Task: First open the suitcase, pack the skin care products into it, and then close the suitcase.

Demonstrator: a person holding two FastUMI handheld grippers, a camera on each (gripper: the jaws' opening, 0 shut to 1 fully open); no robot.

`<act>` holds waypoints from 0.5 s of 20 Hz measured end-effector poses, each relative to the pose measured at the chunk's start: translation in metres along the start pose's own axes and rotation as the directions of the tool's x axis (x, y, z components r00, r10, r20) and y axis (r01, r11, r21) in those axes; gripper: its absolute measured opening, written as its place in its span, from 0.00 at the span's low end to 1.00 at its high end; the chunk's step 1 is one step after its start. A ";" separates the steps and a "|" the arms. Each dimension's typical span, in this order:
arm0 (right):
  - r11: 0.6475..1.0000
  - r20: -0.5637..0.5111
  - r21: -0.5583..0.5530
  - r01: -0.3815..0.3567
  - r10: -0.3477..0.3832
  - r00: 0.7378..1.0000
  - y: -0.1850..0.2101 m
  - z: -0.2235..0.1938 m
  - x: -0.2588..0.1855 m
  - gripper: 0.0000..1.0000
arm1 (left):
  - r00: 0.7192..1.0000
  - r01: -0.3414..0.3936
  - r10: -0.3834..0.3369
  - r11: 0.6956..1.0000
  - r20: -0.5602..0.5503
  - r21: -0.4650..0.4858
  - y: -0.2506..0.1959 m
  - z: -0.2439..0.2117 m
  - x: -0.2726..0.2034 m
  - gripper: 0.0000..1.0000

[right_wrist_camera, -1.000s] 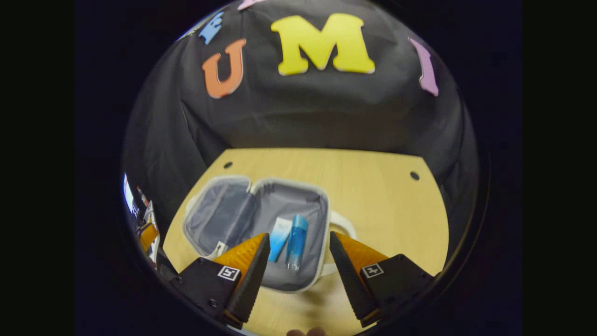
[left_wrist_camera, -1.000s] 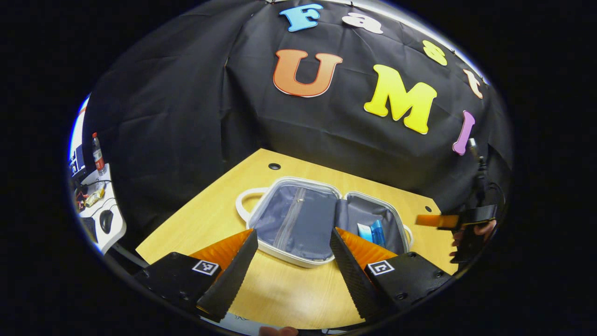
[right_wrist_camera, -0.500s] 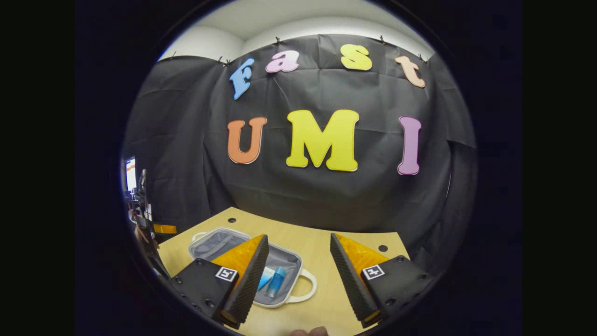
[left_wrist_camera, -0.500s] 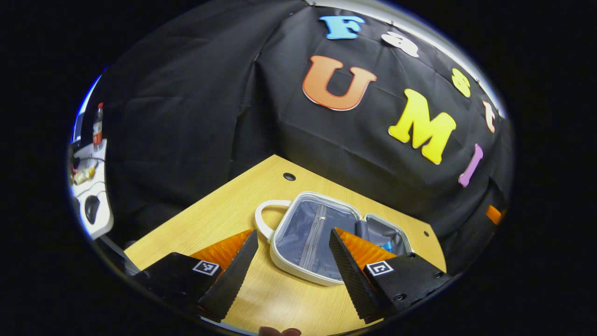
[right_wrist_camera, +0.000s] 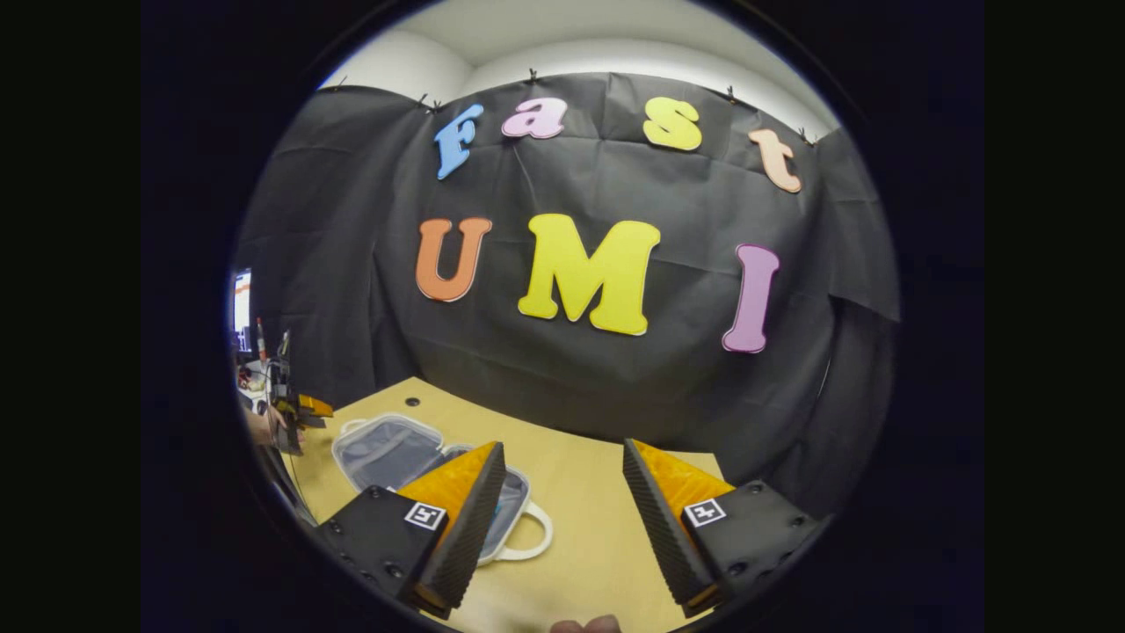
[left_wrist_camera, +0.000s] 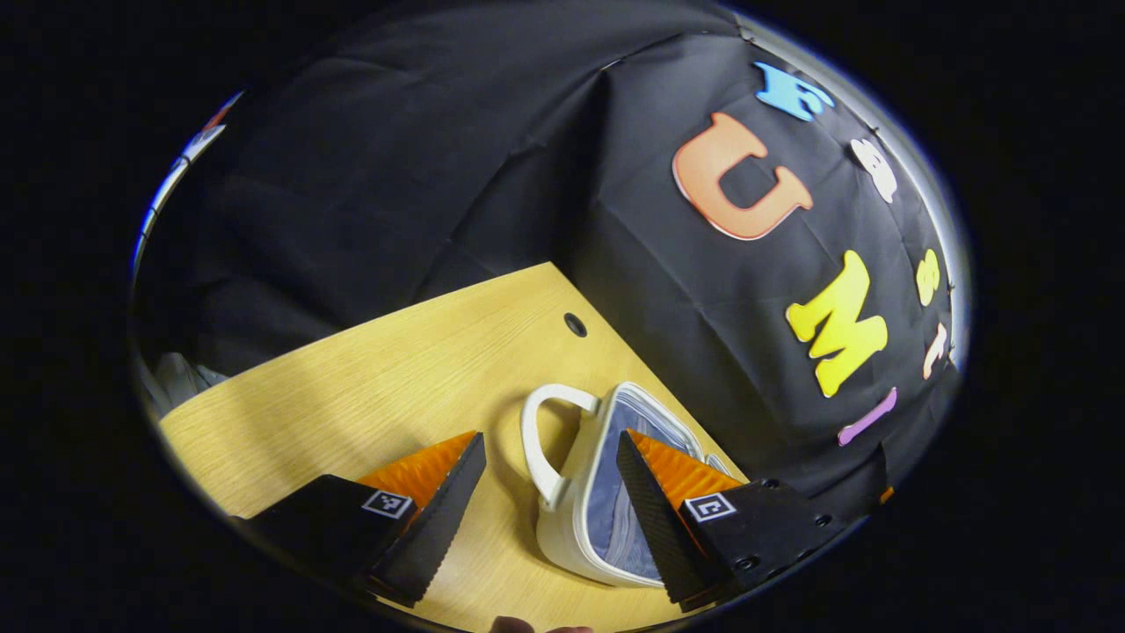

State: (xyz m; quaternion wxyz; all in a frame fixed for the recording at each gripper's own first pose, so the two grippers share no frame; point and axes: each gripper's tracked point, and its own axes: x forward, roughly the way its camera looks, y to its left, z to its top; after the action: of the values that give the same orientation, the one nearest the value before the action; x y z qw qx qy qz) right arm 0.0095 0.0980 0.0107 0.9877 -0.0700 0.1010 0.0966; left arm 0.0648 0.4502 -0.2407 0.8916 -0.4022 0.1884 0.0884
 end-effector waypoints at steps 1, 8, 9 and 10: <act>1.000 -0.001 -0.004 0.010 -0.010 1.000 -0.004 0.000 -0.001 0.78 | 1.000 -0.007 0.006 1.000 -0.017 -0.030 0.004 -0.002 0.011 0.96; 0.992 -0.045 0.050 0.112 -0.109 0.993 -0.043 -0.012 -0.005 0.78 | 0.996 -0.053 0.036 0.975 -0.080 -0.217 0.015 -0.012 0.057 0.82; 0.991 -0.051 0.060 0.121 -0.118 0.992 -0.046 -0.013 -0.004 0.80 | 0.994 -0.063 0.042 0.974 -0.100 -0.218 0.015 -0.018 0.061 0.63; 0.989 -0.057 0.067 0.131 -0.127 0.990 -0.050 -0.016 -0.004 0.80 | 0.992 -0.078 0.053 0.974 -0.119 -0.214 0.015 -0.021 0.063 0.60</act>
State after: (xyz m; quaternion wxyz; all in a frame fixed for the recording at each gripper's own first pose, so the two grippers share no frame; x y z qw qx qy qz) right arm 0.0127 0.0458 0.0024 0.9907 -0.0439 0.1255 0.0271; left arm 0.1124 0.4445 -0.2896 0.8266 -0.4957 0.2405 0.1151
